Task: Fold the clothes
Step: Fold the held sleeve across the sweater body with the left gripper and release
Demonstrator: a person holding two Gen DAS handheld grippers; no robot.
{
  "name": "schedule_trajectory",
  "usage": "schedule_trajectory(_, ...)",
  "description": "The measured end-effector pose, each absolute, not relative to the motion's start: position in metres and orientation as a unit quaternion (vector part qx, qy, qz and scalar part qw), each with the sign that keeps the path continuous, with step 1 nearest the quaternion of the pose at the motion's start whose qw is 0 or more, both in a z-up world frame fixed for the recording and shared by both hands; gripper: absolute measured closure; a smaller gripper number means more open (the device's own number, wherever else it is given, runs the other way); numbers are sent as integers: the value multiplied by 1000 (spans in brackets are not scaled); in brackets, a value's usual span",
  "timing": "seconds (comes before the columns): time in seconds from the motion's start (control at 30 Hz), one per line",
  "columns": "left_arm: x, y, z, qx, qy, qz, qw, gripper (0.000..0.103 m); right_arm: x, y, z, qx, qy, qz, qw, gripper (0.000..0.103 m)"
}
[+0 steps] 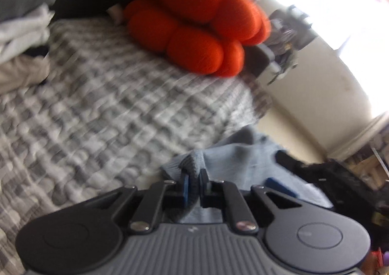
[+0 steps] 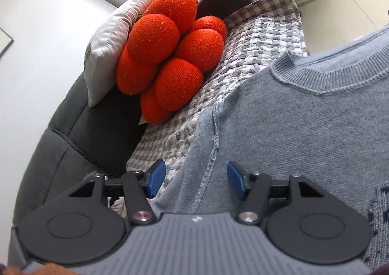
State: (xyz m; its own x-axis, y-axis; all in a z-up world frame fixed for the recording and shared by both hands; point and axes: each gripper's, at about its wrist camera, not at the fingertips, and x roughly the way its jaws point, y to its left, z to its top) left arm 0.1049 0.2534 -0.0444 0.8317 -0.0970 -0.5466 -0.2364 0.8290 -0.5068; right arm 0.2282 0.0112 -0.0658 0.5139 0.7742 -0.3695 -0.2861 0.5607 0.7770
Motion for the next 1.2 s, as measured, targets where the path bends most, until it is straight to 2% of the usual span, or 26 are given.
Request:
schedule_trajectory(0.17,104,224,-34,-243,283,-37,927,95,230,3,-62,353,359,338,795,43)
schedule_trajectory(0.27,109,202,-40,-217,308,-78,923,95,231,1,-57,357,346,358,790,57)
schedule_trajectory(0.3,110,194,-43,-207,316,-90,922,95,232,0,-57,360,346,366,785,58)
schedule_trajectory(0.5,113,171,-49,-168,353,-117,913,93,241,9,-68,358,384,396,754,59)
schedule_trajectory(0.57,110,173,-45,-171,358,-117,910,86,244,12,-74,350,400,393,751,60)
schedule_trajectory(0.6,107,176,-42,-176,358,-113,910,83,245,13,-76,345,405,387,753,71)
schedule_trajectory(0.67,101,185,-37,-184,355,-97,911,65,246,12,-80,343,412,381,753,73)
schedule_trajectory(0.7,97,190,-35,-186,353,-84,913,60,246,10,-80,349,412,382,750,71)
schedule_trajectory(0.73,94,194,-34,-188,351,-72,914,57,246,9,-80,355,412,383,746,70)
schedule_trajectory(0.87,93,204,-37,-199,343,-46,917,57,246,7,-82,364,412,382,742,69)
schedule_trajectory(1.07,107,206,-54,-243,337,-29,909,62,244,9,-80,365,411,383,742,67)
schedule_trajectory(1.1,106,207,-55,-253,332,-25,908,67,245,9,-80,369,411,383,740,67)
schedule_trajectory(1.17,105,210,-57,-272,324,-18,906,89,245,8,-81,377,409,384,737,66)
schedule_trajectory(1.2,105,213,-57,-280,322,-15,904,93,245,7,-81,382,407,385,735,65)
